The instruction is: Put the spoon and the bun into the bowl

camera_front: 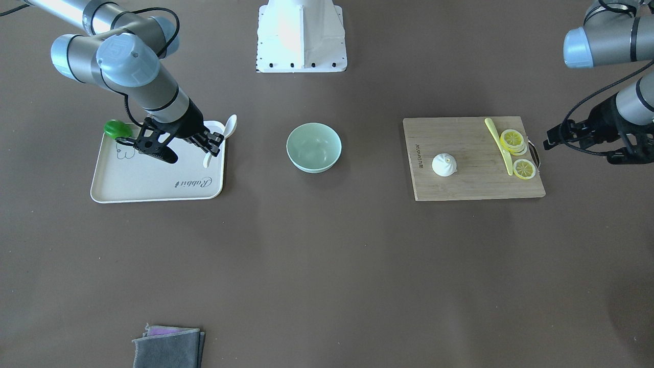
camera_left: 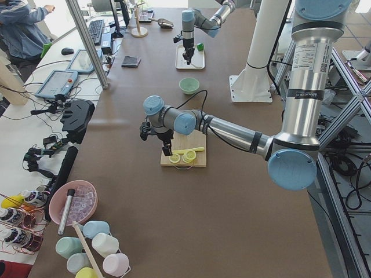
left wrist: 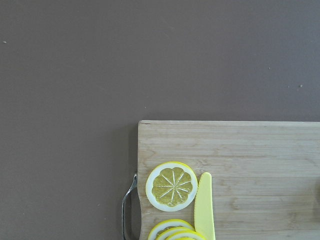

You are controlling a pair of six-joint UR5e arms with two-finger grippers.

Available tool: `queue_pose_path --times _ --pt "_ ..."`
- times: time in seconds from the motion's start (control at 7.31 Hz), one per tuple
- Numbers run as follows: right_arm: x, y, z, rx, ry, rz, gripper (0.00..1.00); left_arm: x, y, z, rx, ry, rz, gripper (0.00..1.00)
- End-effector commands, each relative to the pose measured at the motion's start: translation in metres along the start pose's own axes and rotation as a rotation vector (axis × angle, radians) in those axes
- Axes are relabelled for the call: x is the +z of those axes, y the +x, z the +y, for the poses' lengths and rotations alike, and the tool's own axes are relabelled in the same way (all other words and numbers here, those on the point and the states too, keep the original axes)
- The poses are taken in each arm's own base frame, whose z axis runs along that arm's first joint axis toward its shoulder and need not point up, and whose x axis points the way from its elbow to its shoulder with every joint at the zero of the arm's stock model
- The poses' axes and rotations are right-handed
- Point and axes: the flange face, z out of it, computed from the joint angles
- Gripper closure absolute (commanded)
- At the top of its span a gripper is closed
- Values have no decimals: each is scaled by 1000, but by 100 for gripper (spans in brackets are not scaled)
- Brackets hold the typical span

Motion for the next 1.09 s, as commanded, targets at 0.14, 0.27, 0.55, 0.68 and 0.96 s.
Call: queue_pose_path --times 0.14,0.27,0.55,0.68,0.96 --pt "-15 -49 29 25 25 -25 100 6 53 -7 -50 -6 16 4" --pt "-10 -54 29 39 53 -25 100 3 57 -6 -47 -2 20 4" --pt "6 -89 31 137 141 -41 100 0 64 -2 -53 3 27 4" --pt "8 -90 31 138 152 -42 100 11 80 6 -63 -20 27 4" --pt "9 -92 30 141 172 -49 100 19 106 22 -72 -23 19 3"
